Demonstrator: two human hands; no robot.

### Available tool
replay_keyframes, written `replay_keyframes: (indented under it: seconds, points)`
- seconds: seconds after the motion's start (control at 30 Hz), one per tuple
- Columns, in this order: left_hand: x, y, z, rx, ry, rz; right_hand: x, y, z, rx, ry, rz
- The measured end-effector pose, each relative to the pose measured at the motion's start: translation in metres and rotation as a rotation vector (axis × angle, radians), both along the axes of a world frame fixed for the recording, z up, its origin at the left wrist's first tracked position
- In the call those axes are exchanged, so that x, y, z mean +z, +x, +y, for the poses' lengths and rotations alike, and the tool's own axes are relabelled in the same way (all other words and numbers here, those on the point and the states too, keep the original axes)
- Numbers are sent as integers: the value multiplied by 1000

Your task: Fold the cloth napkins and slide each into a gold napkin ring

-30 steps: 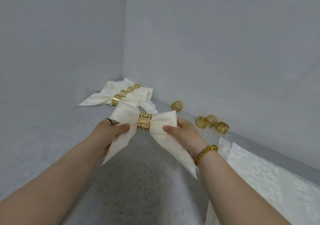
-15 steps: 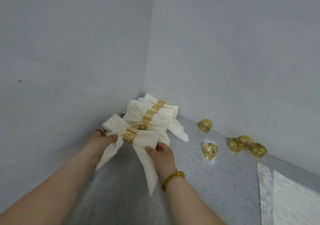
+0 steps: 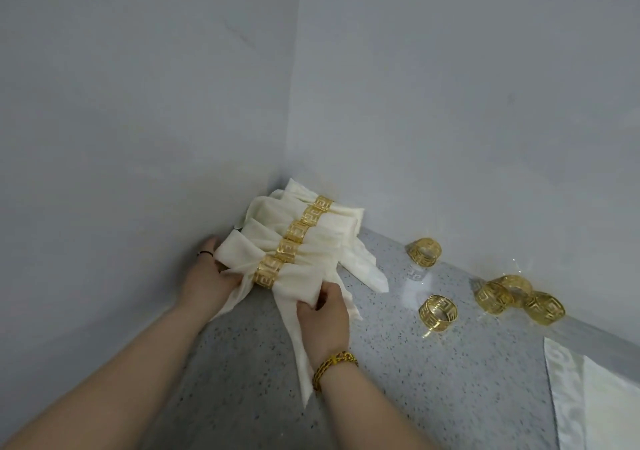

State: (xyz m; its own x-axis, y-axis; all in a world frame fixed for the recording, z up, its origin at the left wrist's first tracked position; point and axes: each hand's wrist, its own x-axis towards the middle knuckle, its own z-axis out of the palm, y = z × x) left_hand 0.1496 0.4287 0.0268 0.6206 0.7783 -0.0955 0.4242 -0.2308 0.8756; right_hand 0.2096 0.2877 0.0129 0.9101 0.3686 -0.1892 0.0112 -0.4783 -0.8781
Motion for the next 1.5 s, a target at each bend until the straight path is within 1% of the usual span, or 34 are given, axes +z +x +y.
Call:
replay_keyframes:
  seconds: [0.13, 0.2, 0.27, 0.3, 0.33, 0.4, 0.47, 0.57, 0.63, 0.9, 1.0, 1.07, 1.13, 1.23, 1.4, 1.5]
  points:
    - [-7, -4, 8, -85, 173, 248, 1, 0, -2, 11, -100, -64]
    - [-7, -4, 8, -117, 242, 322, 1, -1, -2, 47, -143, -85]
    - [-7, -4, 6, -129, 301, 398, 1, -1, -3, 63, -132, -91]
    - [-6, -5, 6, -125, 315, 406, 1, -2, -4, 64, -103, -77]
    - [-5, -5, 5, -113, 320, 391, 0, -2, -5, 59, -62, -55]
    - [-4, -8, 2, -78, 341, 300, 0, -3, -8, 29, 15, -5]
    - [-5, -12, -1, -76, 397, 219, -1, -1, -10, -6, 31, 4]
    - [-8, -13, -5, -156, 463, 241, -4, 2, -12, -23, -35, -35]
    - [-10, -11, -5, -177, 461, 269, -4, 2, -14, -17, -43, -37]
    - [2, -20, -7, -152, 429, 237, 7, -2, -24, -1, -29, -83]
    - [15, -34, -21, -143, 458, 215, 16, -11, -39, -4, -18, -95]
    - [25, -42, -39, -157, 467, 183, 21, -17, -56, 16, -23, -130]
    - [35, -49, -65, -185, 431, 111, 26, -22, -77, 35, -28, -158]
    - [46, -55, -111, -281, 416, 24, 32, -27, -115, 56, -33, -220]
    - [44, -64, -200, -432, 270, 34, 34, -40, -200, 97, -110, -353]
    - [34, -70, -253, -558, 198, 58, 22, -45, -258, 174, -169, -465]
